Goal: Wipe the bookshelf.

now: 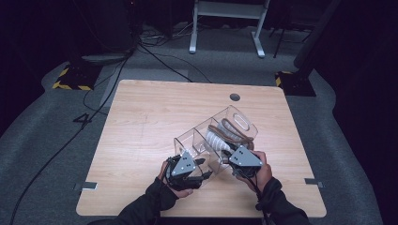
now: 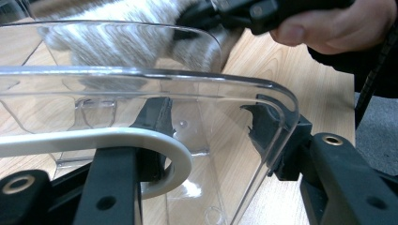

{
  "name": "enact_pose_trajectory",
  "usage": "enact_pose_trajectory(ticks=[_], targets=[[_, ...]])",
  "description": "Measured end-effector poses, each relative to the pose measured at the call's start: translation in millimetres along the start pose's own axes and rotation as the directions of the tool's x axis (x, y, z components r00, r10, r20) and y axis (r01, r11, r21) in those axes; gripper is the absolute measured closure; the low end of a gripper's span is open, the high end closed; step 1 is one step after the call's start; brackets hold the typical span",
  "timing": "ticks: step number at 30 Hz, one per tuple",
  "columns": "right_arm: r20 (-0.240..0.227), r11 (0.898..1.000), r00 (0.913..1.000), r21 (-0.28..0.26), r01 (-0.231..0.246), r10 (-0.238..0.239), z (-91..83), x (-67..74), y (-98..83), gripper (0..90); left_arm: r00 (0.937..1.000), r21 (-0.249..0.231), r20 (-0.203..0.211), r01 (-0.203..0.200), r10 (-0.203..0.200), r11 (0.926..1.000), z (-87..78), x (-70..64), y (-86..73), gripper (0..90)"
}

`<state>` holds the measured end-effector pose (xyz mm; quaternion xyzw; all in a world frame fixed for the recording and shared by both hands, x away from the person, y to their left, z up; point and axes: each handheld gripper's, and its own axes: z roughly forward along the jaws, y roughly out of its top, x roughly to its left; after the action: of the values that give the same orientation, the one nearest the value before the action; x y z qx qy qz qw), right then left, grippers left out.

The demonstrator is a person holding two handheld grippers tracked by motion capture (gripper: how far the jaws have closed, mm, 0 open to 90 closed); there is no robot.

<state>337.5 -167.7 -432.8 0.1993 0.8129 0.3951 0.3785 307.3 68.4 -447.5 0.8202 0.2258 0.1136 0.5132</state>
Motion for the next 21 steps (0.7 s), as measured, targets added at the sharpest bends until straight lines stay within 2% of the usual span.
enact_pose_trajectory(ticks=[1, 2, 4, 6, 10, 12, 14, 15, 18, 21], targets=[[-0.003, 1.000, 1.0000, 0.011, 0.000, 0.000, 3.4, 0.0, -0.7, 77.2, 1.0000, 0.002, 0.000, 0.001, -0.001, 1.0000, 0.1, 0.0, 0.1, 49.3], [-0.027, 0.999, 0.9991, 0.037, -0.032, 0.033, 8.9, 0.0, -3.5, 77.1, 1.0000, 0.002, 0.000, 0.001, -0.001, 1.0000, 0.1, 0.0, 0.1, 49.3], [-0.027, 0.999, 0.9988, 0.033, -0.040, 0.040, 11.2, 1.6, -6.0, 77.1, 1.0000, 0.001, -0.002, 0.001, -0.001, 1.0000, 0.0, -0.2, 0.0, 49.3], [-0.026, 0.998, 0.9995, 0.052, -0.018, 0.019, 14.9, 6.1, -10.4, 77.1, 1.0000, 0.000, -0.002, 0.000, 0.000, 1.0000, 0.0, -0.2, 0.0, 49.3], [-0.059, 0.994, 0.9979, 0.111, -0.019, 0.025, 22.5, 13.0, -22.5, 77.1, 1.0000, -0.001, -0.005, 0.002, -0.002, 1.0000, 0.2, -0.5, 0.0, 49.3], [-0.077, 0.989, 0.9970, 0.150, 0.013, -0.001, 28.3, 17.8, -32.0, 77.2, 1.0000, 0.002, -0.003, 0.001, -0.001, 1.0000, 0.0, -0.3, 0.1, 49.3], [-0.106, 0.982, 0.9940, 0.189, -0.009, 0.030, 33.2, 22.8, -41.9, 77.1, 1.0000, 0.001, -0.005, 0.001, -0.001, 1.0000, 0.1, -0.4, 0.1, 49.3], [-0.107, 0.982, 0.9940, 0.186, 0.000, 0.020, 33.5, 24.4, -44.7, 77.1, 1.0000, 0.001, -0.004, 0.001, -0.001, 1.0000, 0.0, -0.3, 0.1, 49.3], [-0.105, 0.986, 0.9939, 0.164, -0.018, 0.035, 30.4, 19.6, -37.3, 77.2, 1.0000, 0.000, -0.003, 0.002, -0.002, 1.0000, 0.2, -0.2, -0.1, 49.3], [-0.066, 0.996, 0.9976, 0.085, -0.013, 0.019, 21.2, 11.6, -20.0, 77.2, 1.0000, 0.000, -0.003, 0.003, -0.003, 1.0000, 0.3, -0.2, 0.0, 49.3]])
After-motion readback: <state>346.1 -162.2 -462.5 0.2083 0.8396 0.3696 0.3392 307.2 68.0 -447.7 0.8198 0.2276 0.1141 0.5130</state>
